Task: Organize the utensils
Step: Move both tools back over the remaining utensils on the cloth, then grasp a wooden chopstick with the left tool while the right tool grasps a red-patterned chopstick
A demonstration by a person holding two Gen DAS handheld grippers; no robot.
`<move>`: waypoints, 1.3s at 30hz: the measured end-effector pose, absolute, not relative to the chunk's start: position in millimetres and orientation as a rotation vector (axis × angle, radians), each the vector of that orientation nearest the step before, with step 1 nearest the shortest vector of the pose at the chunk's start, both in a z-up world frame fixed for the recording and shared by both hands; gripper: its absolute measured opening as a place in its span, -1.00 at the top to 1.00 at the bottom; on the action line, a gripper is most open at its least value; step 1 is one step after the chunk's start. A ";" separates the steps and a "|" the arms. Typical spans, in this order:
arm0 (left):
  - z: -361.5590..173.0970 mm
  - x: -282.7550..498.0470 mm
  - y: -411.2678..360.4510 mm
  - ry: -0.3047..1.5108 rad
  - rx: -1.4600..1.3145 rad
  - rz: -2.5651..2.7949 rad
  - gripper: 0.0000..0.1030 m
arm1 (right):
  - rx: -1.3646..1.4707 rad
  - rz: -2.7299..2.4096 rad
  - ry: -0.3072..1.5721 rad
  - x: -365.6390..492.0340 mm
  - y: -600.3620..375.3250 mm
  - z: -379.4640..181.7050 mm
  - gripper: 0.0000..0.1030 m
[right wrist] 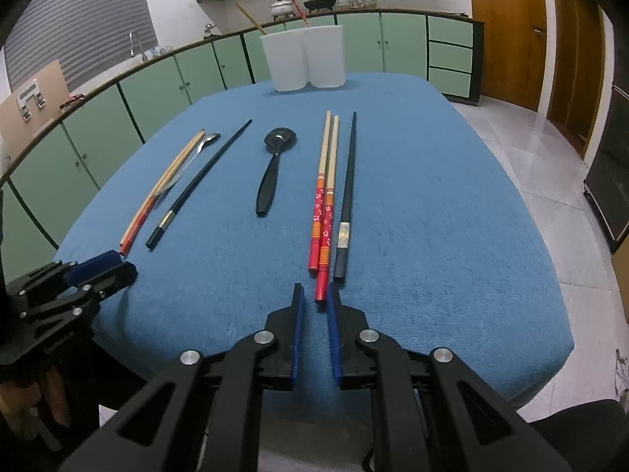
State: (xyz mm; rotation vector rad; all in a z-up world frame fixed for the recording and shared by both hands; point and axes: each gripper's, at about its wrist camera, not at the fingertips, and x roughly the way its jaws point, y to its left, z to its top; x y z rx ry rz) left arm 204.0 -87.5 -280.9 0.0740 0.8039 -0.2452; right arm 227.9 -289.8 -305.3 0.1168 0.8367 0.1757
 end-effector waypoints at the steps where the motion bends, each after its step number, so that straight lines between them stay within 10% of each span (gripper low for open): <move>1: -280.5 205.0 -87.5 0.802 0.072 -0.236 0.35 | 0.116 0.176 0.836 228.4 -289.4 -305.4 0.77; 10: -283.4 209.0 -87.0 0.796 0.060 -0.215 0.29 | 0.115 0.171 0.825 231.1 -287.8 -306.8 0.82; 15: -281.2 208.5 -80.8 0.800 0.034 -0.181 1.00 | 0.116 0.184 0.824 229.5 -288.3 -306.1 0.87; 39: -283.0 216.2 -63.5 0.808 0.052 -0.145 0.59 | 0.135 0.195 0.829 235.5 -291.5 -306.3 0.87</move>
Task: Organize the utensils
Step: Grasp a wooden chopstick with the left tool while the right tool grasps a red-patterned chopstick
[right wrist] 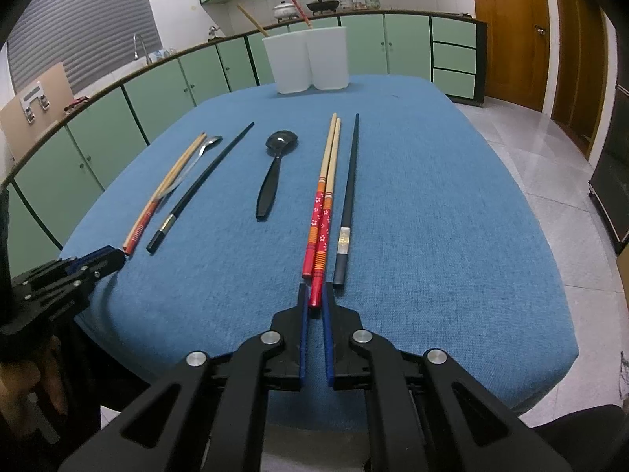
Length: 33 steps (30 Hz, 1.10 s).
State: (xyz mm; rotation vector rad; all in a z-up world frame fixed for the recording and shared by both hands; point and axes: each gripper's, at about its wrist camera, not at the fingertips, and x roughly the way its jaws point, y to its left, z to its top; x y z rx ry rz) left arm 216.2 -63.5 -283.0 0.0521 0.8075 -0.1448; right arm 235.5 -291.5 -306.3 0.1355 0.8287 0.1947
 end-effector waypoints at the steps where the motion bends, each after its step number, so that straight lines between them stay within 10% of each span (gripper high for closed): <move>1: -283.0 216.5 -63.5 0.806 0.049 -0.150 0.59 | 0.135 0.194 0.828 235.7 -291.4 -306.3 0.87; 14: -282.9 226.9 -69.6 0.796 0.062 -0.132 0.21 | 0.142 0.197 0.827 234.8 -289.2 -307.6 0.87; 21: -283.6 234.8 -46.7 0.798 -0.006 -0.048 0.68 | 0.130 0.201 0.822 234.1 -289.4 -308.7 0.87; 33: -286.4 228.9 -42.8 0.767 0.003 -0.083 0.87 | 0.085 0.179 0.791 227.7 -283.6 -310.9 0.87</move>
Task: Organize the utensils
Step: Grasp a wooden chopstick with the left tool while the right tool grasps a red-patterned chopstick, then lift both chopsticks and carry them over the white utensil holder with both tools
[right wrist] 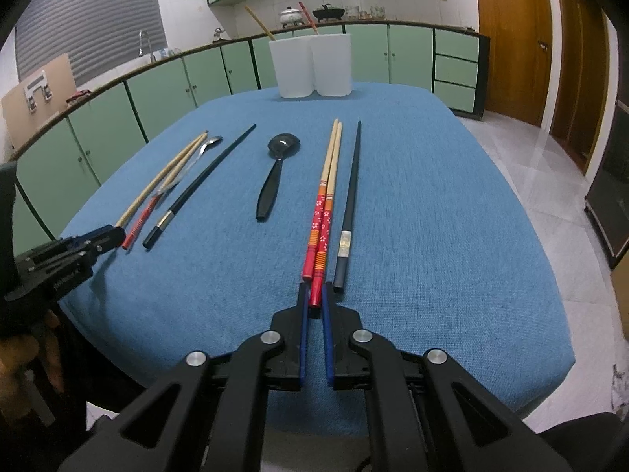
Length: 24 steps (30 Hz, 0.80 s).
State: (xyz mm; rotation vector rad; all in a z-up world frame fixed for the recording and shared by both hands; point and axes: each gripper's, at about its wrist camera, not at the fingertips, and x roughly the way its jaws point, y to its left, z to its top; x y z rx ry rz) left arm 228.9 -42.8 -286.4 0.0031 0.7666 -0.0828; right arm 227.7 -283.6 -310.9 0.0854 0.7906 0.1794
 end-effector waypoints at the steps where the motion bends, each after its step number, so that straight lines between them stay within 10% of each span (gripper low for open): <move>1: -285.8 227.1 -39.4 0.768 -0.008 -0.083 0.88 | 0.098 0.181 0.793 227.6 -285.2 -309.9 0.88; 24: -180.2 241.2 -14.3 0.549 0.037 -0.119 0.88 | 0.059 0.206 0.610 252.9 -294.6 -204.7 0.89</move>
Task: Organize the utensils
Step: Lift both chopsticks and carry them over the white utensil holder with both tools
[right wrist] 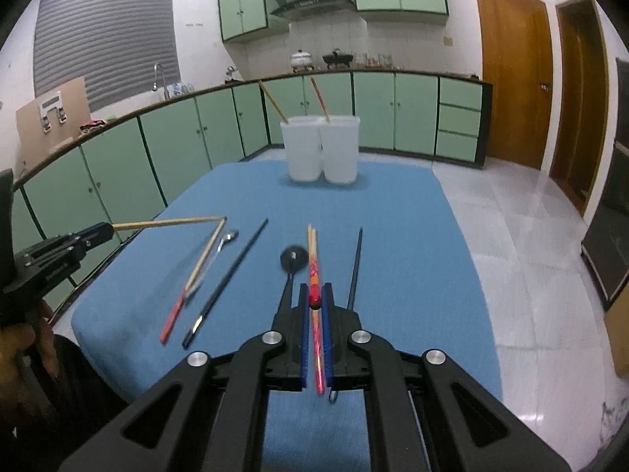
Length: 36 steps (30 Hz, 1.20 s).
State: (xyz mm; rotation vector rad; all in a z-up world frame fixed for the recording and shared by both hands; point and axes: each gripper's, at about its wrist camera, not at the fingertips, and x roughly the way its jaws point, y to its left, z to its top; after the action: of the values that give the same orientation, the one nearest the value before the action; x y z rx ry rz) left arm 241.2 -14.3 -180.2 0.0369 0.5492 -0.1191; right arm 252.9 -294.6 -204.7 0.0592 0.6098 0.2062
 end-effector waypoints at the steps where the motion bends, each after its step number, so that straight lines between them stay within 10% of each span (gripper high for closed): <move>1: -175.7 244.1 -13.5 0.542 0.042 -0.123 0.88 | 0.059 0.209 0.603 256.1 -295.0 -200.7 0.89; 36: -91.6 438.9 7.6 0.510 0.003 -0.321 0.88 | 0.065 0.399 0.573 480.2 -296.9 -93.4 0.89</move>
State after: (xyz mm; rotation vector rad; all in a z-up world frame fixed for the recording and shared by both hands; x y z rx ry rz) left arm 438.9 7.6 -91.6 0.0033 0.5097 -0.3207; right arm 480.2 -296.9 -93.4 0.0647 0.5726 0.3995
